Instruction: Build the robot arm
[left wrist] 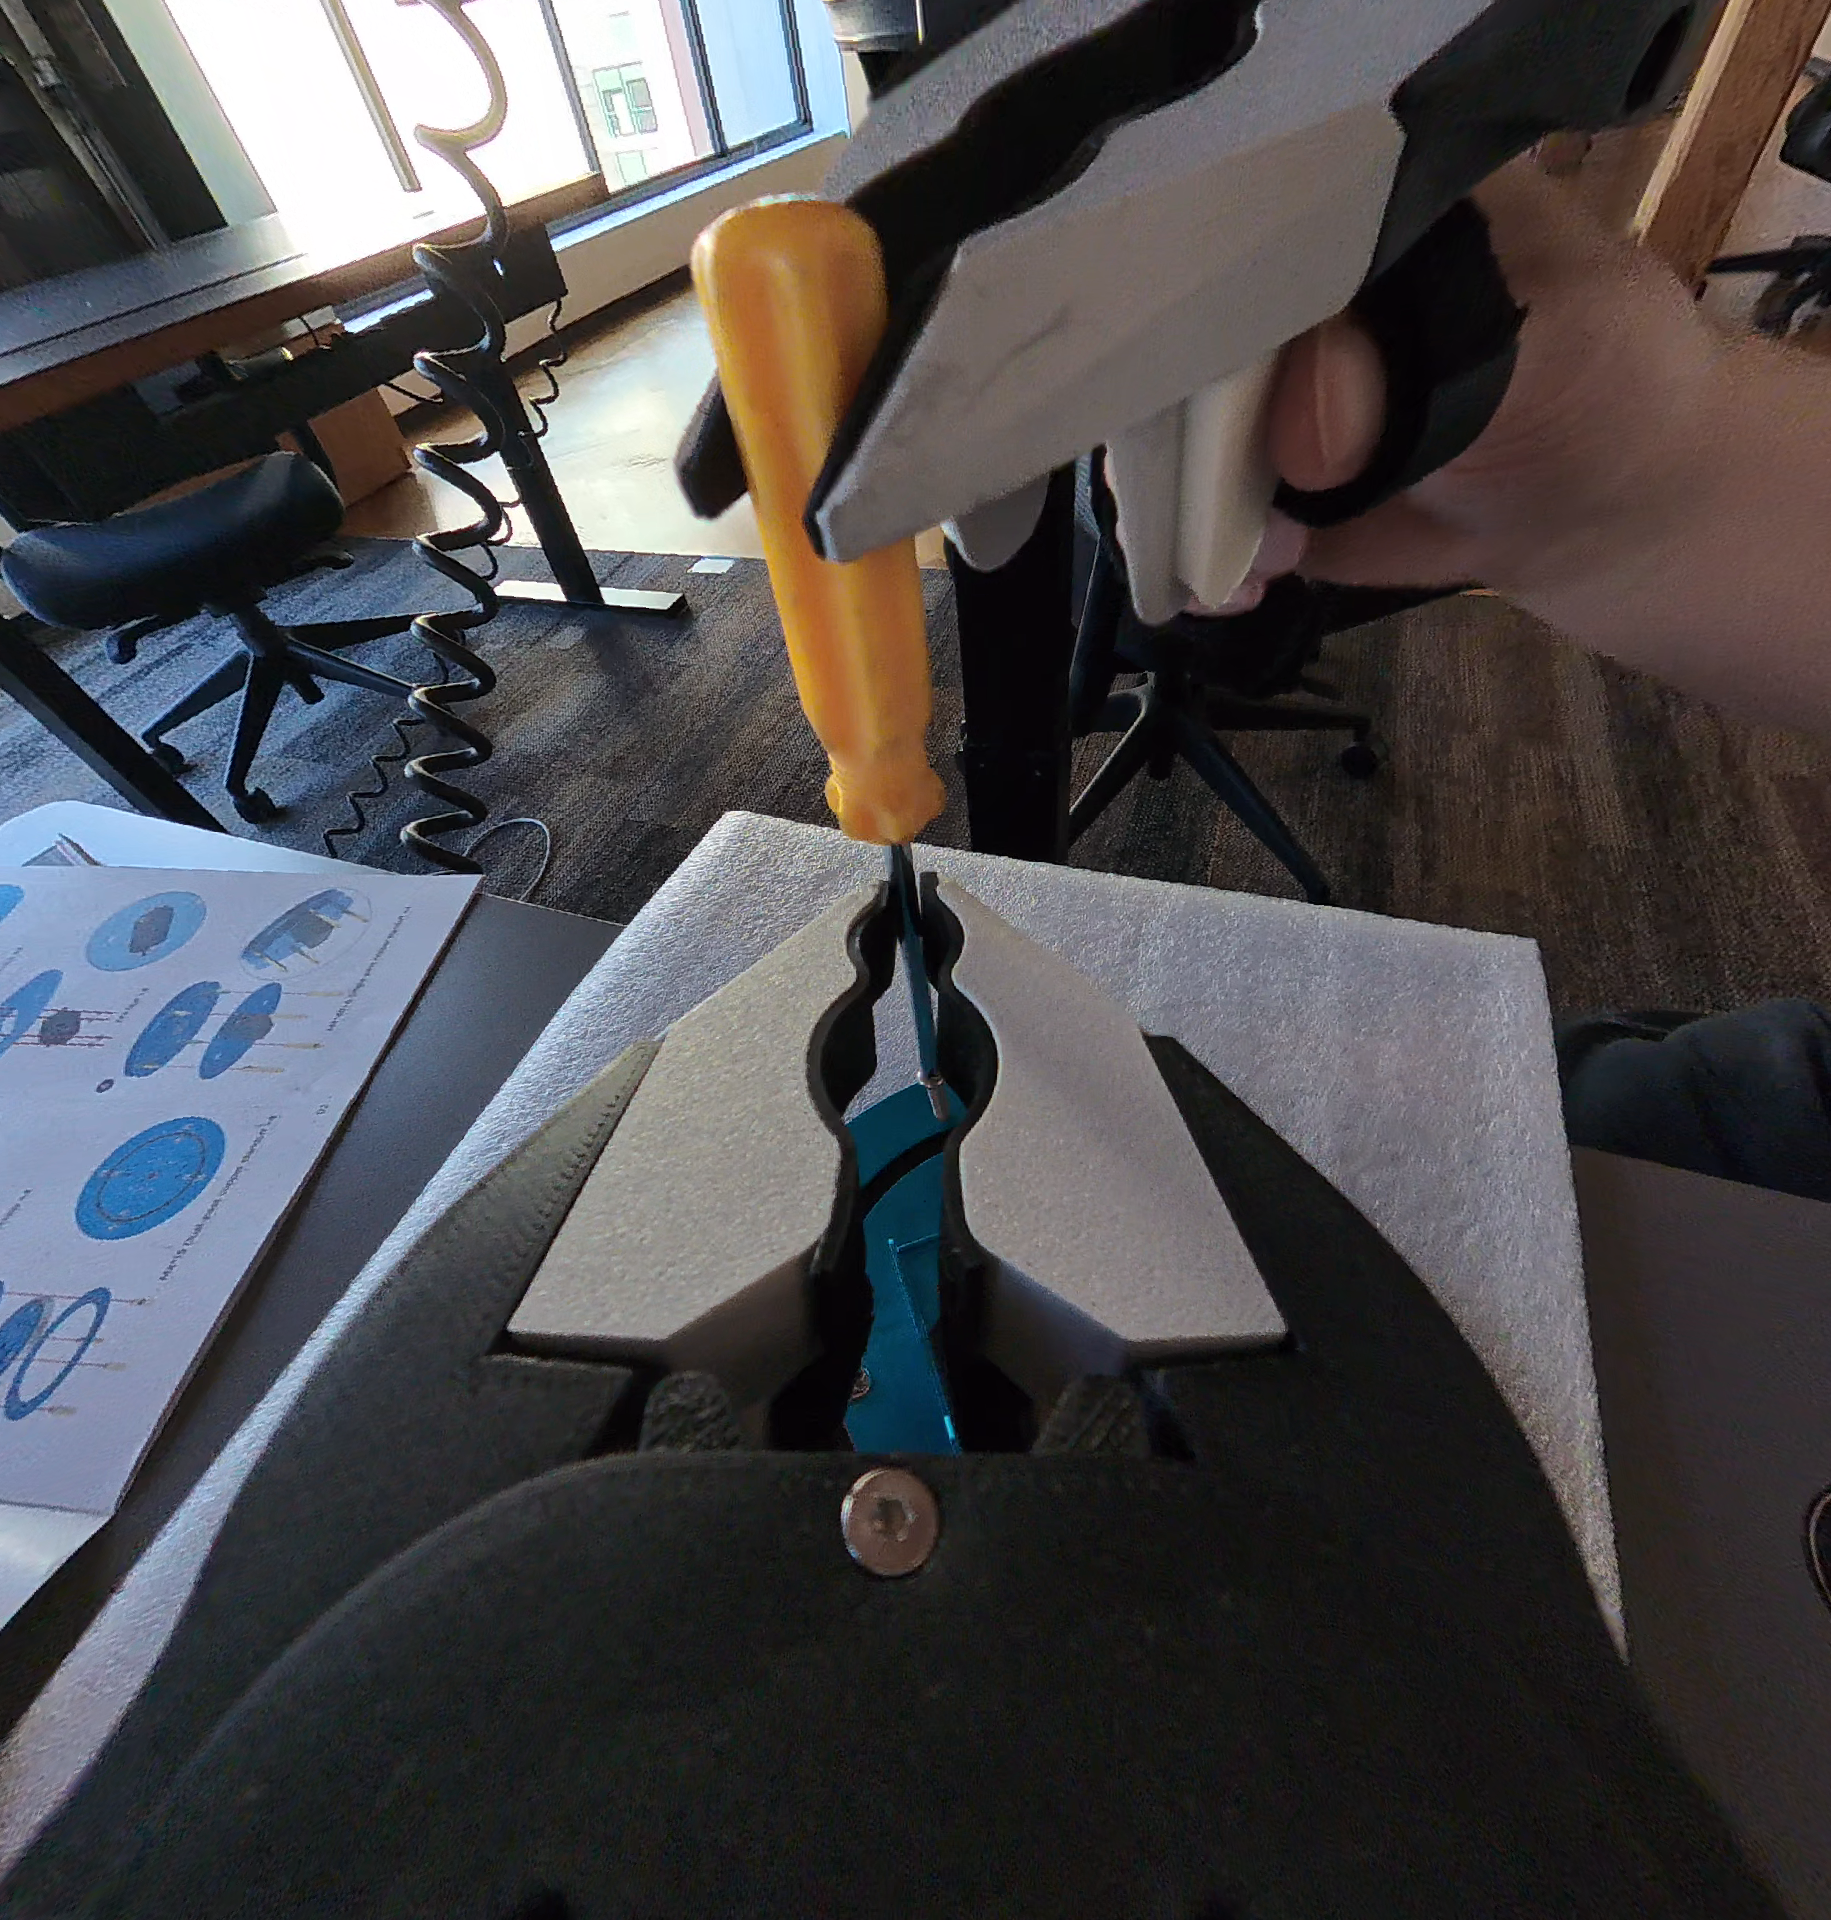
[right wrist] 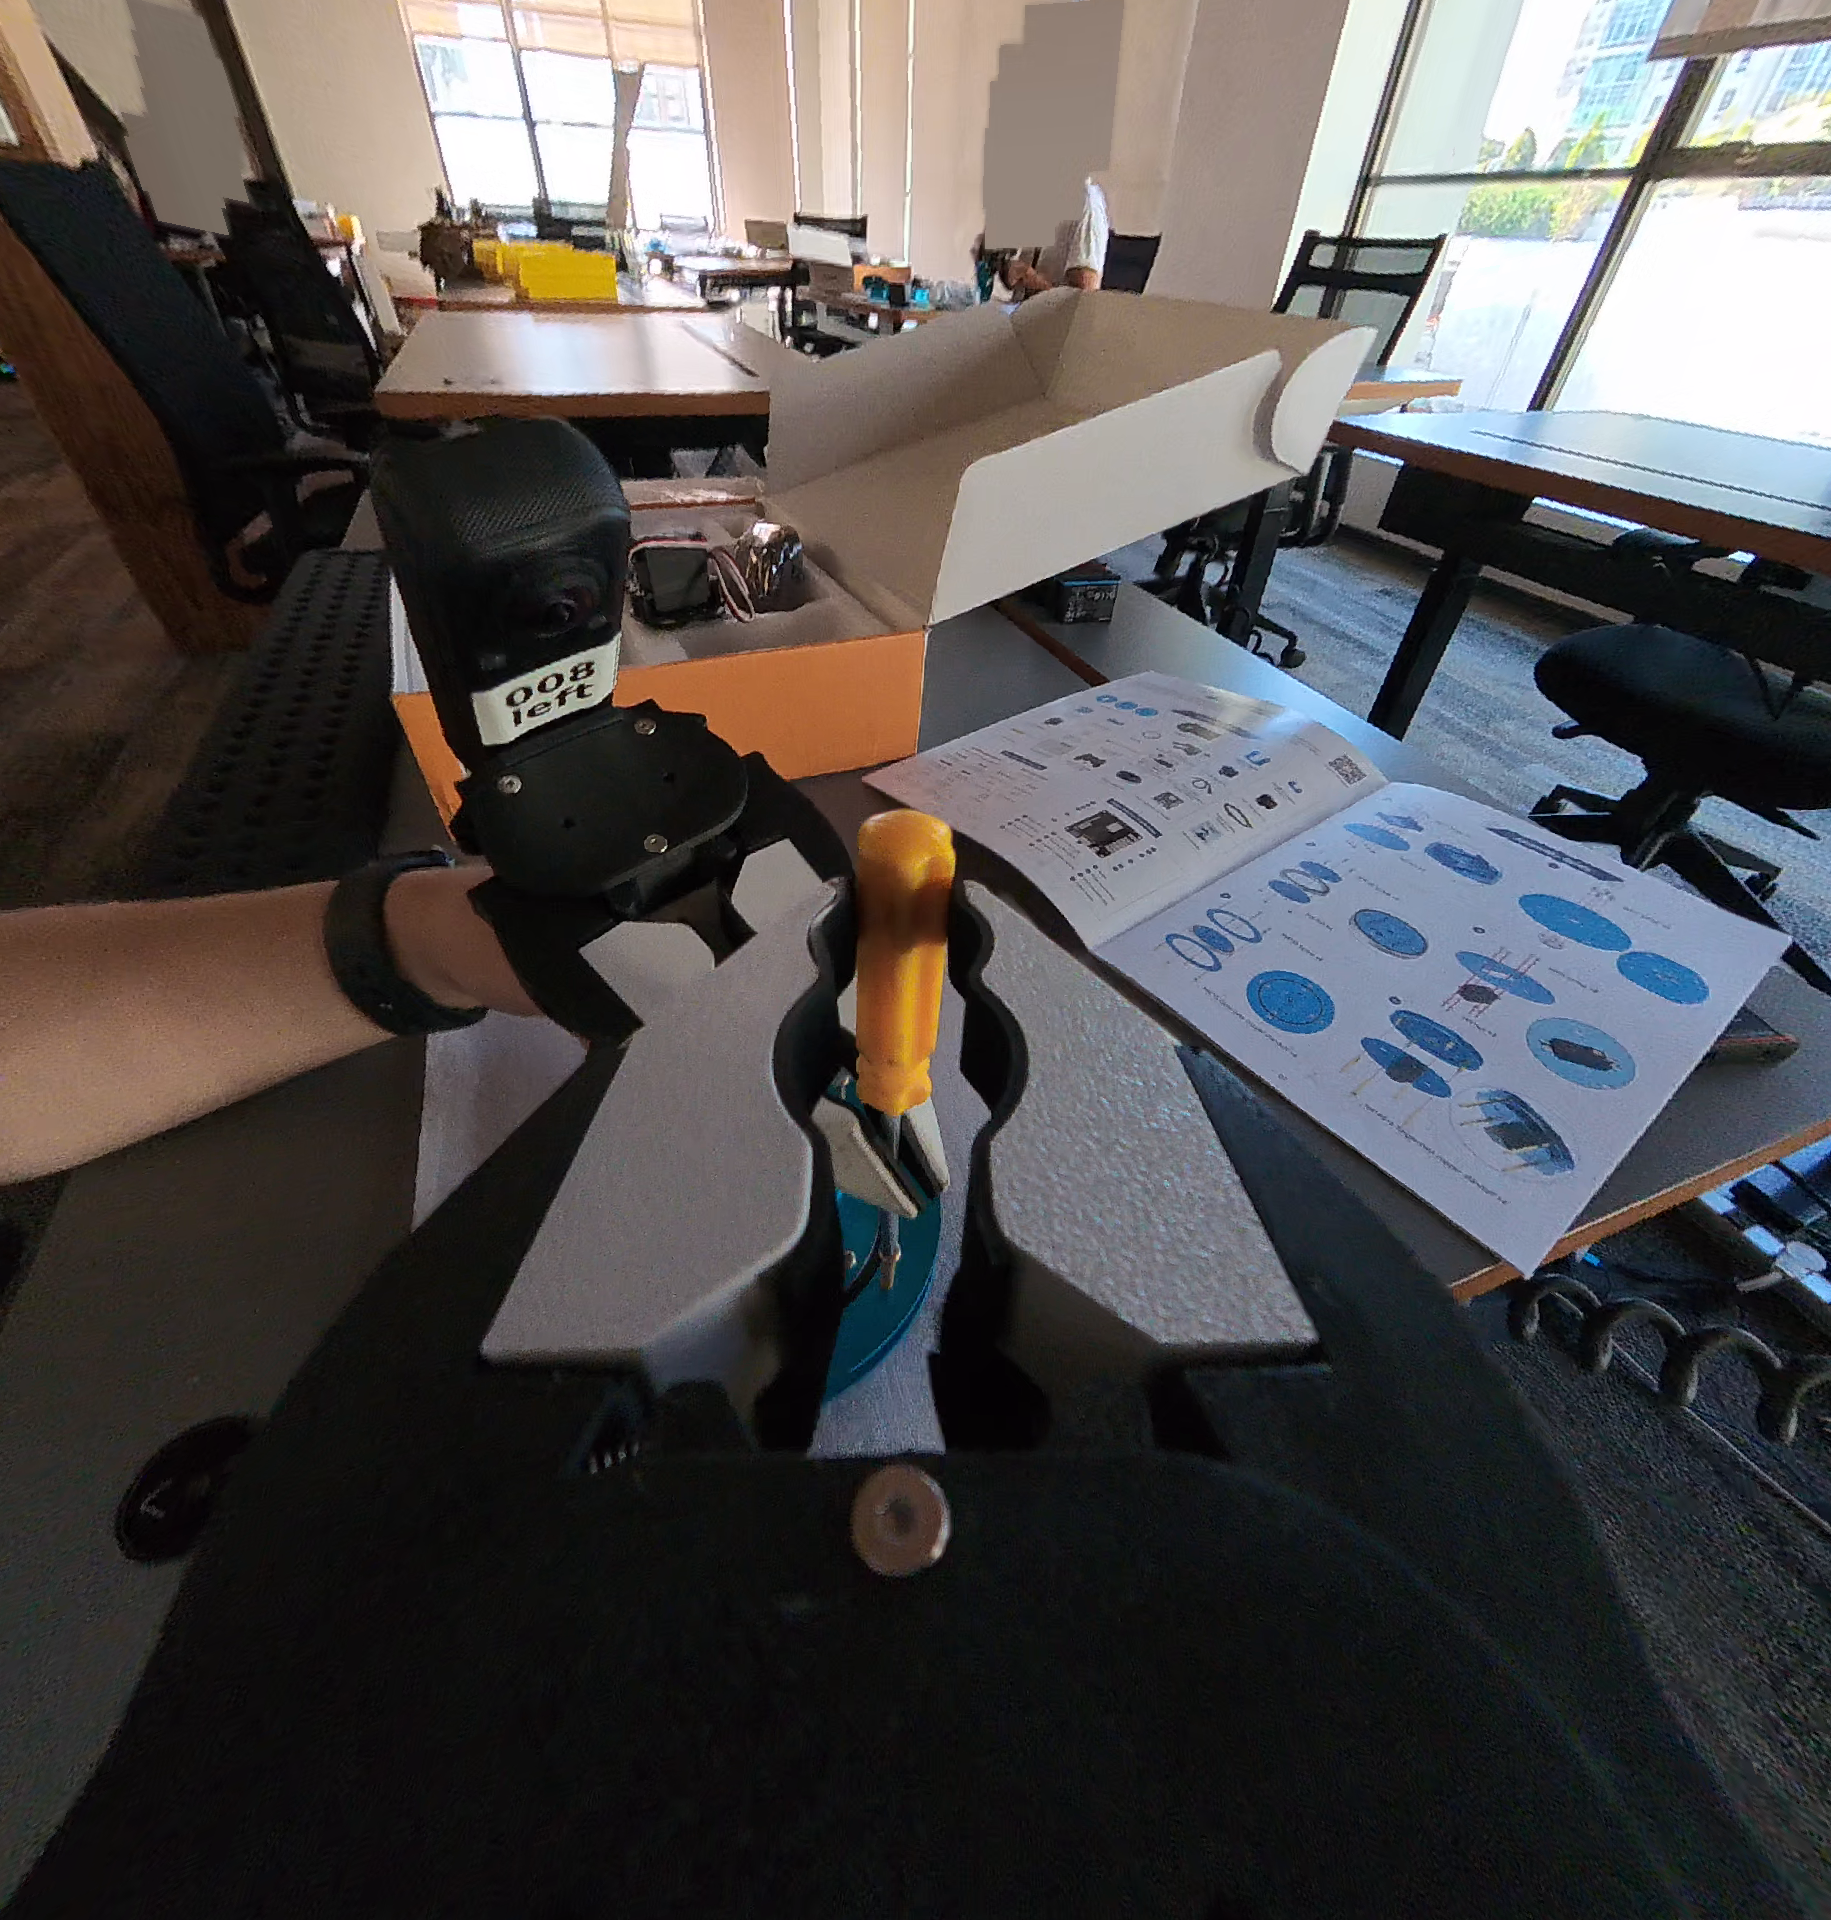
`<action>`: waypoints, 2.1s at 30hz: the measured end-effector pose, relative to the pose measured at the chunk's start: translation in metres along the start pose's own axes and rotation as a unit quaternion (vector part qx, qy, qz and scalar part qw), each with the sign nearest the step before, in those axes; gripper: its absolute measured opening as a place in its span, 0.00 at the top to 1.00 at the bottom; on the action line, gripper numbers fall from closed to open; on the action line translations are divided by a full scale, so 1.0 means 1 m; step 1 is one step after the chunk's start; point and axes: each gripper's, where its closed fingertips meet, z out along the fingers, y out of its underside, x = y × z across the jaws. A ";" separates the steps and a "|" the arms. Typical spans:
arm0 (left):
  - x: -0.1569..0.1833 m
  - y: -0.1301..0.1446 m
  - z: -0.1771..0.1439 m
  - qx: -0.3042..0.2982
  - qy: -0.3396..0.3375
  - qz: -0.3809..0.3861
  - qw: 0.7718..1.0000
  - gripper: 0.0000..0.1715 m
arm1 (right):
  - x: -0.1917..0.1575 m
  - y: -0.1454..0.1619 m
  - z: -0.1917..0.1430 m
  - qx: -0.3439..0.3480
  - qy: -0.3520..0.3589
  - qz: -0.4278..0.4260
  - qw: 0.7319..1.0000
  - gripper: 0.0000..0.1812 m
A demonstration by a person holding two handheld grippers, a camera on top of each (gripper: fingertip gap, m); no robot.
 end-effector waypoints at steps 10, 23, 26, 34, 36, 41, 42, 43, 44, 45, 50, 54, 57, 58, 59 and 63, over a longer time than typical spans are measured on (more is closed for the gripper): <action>0.009 -0.001 0.001 -0.005 0.016 0.017 1.000 0.99 | -0.010 -0.005 -0.020 -0.286 -0.135 -0.278 0.907 0.73; 0.010 0.001 -0.003 0.005 0.033 0.006 0.999 0.99 | -0.017 0.006 -0.011 -0.474 -0.200 -0.305 0.802 0.90; 0.008 0.004 -0.006 -0.006 0.037 0.006 0.999 0.99 | -0.017 0.006 -0.012 -0.484 -0.191 -0.293 0.802 0.90; 0.007 0.032 -0.004 -0.076 0.046 0.013 0.996 0.92 | -0.018 0.007 -0.013 -0.497 -0.200 -0.284 0.795 0.91; 0.008 0.041 -0.001 -0.102 0.047 0.022 0.993 0.92 | -0.019 0.007 -0.013 -0.499 -0.203 -0.276 0.796 0.91; 0.007 0.049 0.003 -0.129 0.022 0.069 0.989 0.97 | -0.018 0.007 -0.011 -0.504 -0.200 -0.253 0.801 0.91; 0.006 0.049 0.003 -0.131 0.020 0.072 0.989 0.97 | -0.017 0.007 -0.011 -0.507 -0.195 -0.245 0.803 0.91; 0.006 0.049 0.003 -0.133 0.018 0.074 0.988 0.97 | -0.015 0.007 -0.011 -0.510 -0.187 -0.235 0.806 0.91; 0.007 0.050 0.003 -0.134 0.018 0.077 0.988 0.97 | -0.012 0.007 -0.010 -0.515 -0.176 -0.224 0.809 0.91; 0.007 0.050 0.003 -0.136 0.017 0.078 0.988 0.97 | -0.010 0.007 -0.010 -0.522 -0.160 -0.206 0.812 0.91; 0.004 0.050 0.004 -0.138 0.010 0.077 0.987 0.97 | 0.002 0.007 -0.011 -0.559 -0.008 -0.046 0.828 0.91; 0.006 0.050 0.004 -0.139 0.012 0.080 0.987 0.97 | 0.001 0.007 -0.011 -0.557 0.042 -0.005 0.830 0.91; 0.005 0.042 0.001 -0.121 0.006 0.077 0.990 0.94 | 0.003 0.007 -0.011 -0.560 0.048 0.004 0.827 0.91; 0.004 0.032 -0.001 -0.098 0.005 0.069 0.993 0.93 | 0.003 0.007 -0.011 -0.559 0.050 0.008 0.827 0.91; 0.005 0.023 -0.003 -0.077 0.005 0.062 0.995 0.91 | 0.004 0.007 -0.010 -0.558 0.050 0.012 0.828 0.91; 0.000 0.002 -0.007 -0.033 -0.024 0.062 0.997 0.97 | 0.003 0.006 -0.008 -0.540 0.047 0.022 0.840 0.91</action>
